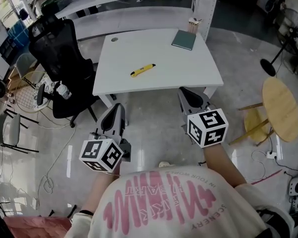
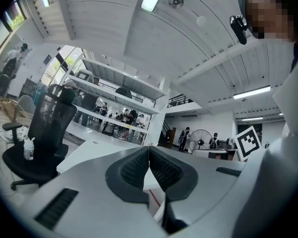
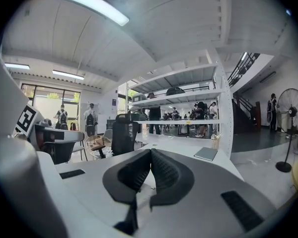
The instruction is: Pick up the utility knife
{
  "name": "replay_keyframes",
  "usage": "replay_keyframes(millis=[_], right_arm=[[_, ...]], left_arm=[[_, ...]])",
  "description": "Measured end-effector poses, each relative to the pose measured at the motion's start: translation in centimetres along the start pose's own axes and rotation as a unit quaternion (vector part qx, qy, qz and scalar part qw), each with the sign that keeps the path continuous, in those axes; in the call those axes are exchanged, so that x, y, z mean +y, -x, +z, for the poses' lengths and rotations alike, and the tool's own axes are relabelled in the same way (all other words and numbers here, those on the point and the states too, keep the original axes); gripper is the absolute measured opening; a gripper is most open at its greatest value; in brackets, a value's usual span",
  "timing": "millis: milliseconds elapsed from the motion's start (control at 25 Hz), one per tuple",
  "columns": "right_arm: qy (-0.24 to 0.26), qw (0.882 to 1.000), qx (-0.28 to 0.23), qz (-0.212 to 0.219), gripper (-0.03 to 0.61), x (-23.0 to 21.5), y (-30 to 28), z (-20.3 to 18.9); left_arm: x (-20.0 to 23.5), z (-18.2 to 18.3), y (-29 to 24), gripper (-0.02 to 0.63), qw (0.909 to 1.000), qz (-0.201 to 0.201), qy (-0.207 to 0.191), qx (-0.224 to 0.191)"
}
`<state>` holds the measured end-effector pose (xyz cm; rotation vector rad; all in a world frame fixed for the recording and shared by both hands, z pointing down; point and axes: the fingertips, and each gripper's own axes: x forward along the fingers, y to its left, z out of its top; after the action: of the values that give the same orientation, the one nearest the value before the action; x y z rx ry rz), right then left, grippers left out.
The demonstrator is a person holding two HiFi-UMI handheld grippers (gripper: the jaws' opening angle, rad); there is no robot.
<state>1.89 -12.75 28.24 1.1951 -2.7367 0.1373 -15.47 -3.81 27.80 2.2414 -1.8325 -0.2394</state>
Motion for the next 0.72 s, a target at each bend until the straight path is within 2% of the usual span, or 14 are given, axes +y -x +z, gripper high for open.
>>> replay_keyframes(millis=[320, 480, 720], right_arm=[[-0.001, 1.0, 0.011, 0.018, 0.015, -4.7, -5.1, -1.4], [-0.001, 1.0, 0.019, 0.025, 0.015, -6.2, -6.4, -2.2], [-0.012, 0.999, 0.038, 0.037, 0.015, -7.1, -8.4, -3.6]], left_arm=[[2.0, -2.2, -6.0, 0.023, 0.9996, 0.027, 0.013, -0.002], [2.2, -2.9, -7.5, 0.025, 0.9989, 0.042, 0.018, -0.008], [3.9, -3.6, -9.3, 0.025, 0.9973, 0.07, 0.023, 0.007]])
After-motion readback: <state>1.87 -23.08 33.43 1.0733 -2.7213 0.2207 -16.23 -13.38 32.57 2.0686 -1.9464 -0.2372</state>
